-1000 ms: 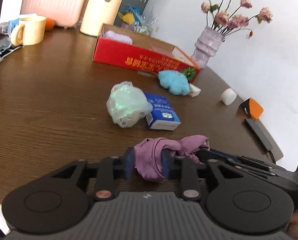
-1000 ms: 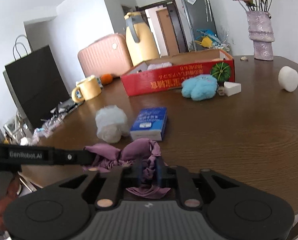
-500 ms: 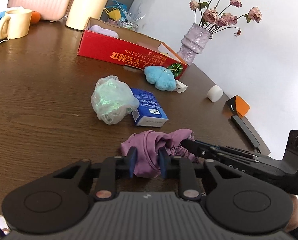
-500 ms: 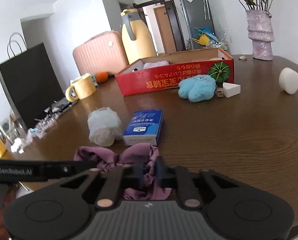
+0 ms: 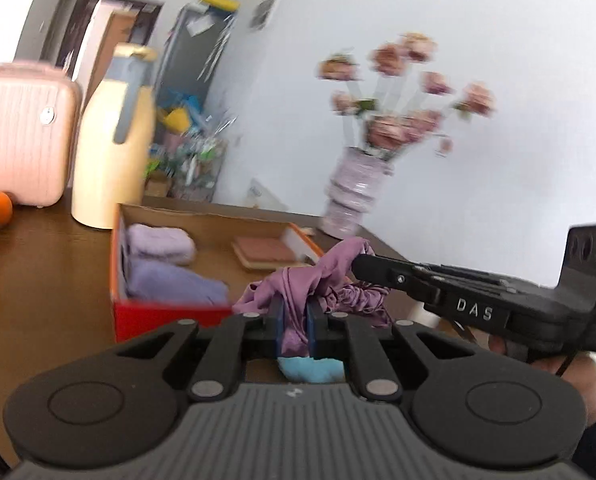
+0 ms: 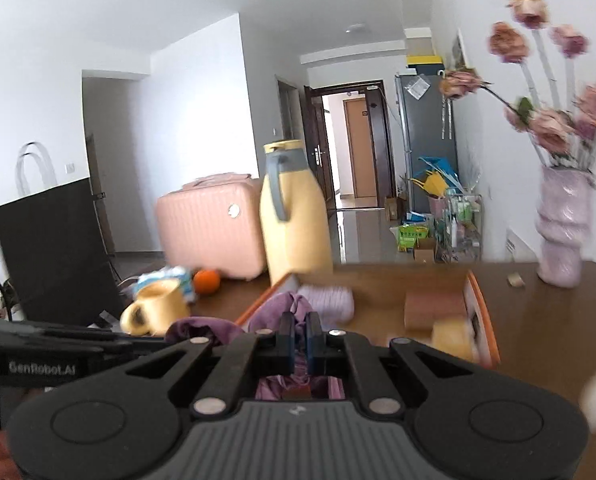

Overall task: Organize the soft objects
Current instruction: 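Lower the purple scrunchie into the box and open the left tool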

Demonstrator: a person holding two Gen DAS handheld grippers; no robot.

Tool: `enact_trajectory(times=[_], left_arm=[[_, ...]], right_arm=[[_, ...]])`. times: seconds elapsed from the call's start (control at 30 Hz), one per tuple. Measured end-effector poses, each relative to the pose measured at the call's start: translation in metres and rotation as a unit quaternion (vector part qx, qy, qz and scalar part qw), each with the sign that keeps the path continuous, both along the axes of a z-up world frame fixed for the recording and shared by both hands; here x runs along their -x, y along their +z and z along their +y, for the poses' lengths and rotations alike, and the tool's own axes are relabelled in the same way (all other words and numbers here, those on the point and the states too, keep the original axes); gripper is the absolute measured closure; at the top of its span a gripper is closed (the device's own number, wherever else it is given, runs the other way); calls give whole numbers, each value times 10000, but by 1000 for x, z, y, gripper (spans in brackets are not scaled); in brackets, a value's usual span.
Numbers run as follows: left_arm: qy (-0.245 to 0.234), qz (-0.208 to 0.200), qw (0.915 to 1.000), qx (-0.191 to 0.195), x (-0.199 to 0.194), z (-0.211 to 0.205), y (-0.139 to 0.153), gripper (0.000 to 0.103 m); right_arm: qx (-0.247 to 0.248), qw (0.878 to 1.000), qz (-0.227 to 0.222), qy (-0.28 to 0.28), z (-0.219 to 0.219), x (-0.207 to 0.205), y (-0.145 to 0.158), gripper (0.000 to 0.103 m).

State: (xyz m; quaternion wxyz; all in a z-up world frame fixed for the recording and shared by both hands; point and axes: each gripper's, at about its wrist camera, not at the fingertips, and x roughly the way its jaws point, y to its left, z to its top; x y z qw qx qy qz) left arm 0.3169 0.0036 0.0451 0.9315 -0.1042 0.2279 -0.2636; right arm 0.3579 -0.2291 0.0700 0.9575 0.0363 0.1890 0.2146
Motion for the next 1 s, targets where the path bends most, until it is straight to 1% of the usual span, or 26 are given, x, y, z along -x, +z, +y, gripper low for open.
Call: enact_trajectory(times=[0.03,0.1,0.17,0.2,0.27,0.3,0.37,0.43,0.47,0.5,0.53,0.6,0.63,0.67,0.7,0.73,0.77,0.8,0.87,0.93,0.97,1.0], left_arm=[[66,120,9999,16,-25,5,5,92],[211,360,9991,89,-74,13,7,92],[265,392,9988,-94,-108,15,0,92],[442,501,9976,-186,-124,17,-6,92],[648,752,9940,-460,-149,21,-23,92],[766,880,9912,-627,-158,22,-34,90],[775,1027,9873,-930,-166,21,-48,88],[750,986,9866,-1065,-166,23,-58,75],[753,888,9870,-1112,-165,22,-60,72],[778,835,9864,-1179,-165,21,-60,63],[819,834,9858,-1207,-168,20,-60,58],[906,851,9843,-1257,-176,18,-59,59],[942,903,9826,-1321,-182,18,-60,56],[933,951,9816,-1368,-186,17,-61,52],[939,967,9815,-1362,-186,17,-59,45],[965,941,9819,-1334,-184,17,-57,40],[1001,846,9830,-1284,-178,18,-52,40],[1045,772,9837,-1241,-174,20,-46,40],[1127,643,9841,-1209,-163,24,-31,38],[1186,502,9839,-1243,-152,25,-11,32],[1209,423,9838,-1257,-145,26,-1,30],[1253,336,9836,-1253,-138,27,9,28]], right_arm=[[-34,9999,98,7,3,-23,0,98],[-16,9996,280,41,12,-68,-4,98],[60,9988,484,28,23,-106,-16,98],[61,9979,638,74,29,-121,-24,98],[189,9947,987,195,42,-147,-43,98],[283,9918,1224,242,48,-158,-56,97],[468,9859,1575,304,57,-168,-78,96],[587,9809,1829,305,61,-177,-95,96],[592,9803,1867,270,62,-176,-101,96],[615,9813,1814,180,62,-177,-105,92],[709,9819,1751,103,64,-178,-107,90],[778,9837,1618,39,66,-179,-109,89],[772,9835,1636,26,66,-178,-108,86],[737,9830,1678,57,61,-177,-104,82],[637,9843,1645,101,56,-173,-99,76],[569,9858,1578,121,52,-168,-92,72],[541,9873,1492,117,47,-162,-83,65],[549,9888,1382,92,42,-156,-72,61],[573,9914,1175,0,33,-145,-49,60],[550,9935,990,-115,20,-132,-24,60],[537,9942,911,-191,14,-126,-12,58],[537,9949,805,-285,7,-117,1,52]])
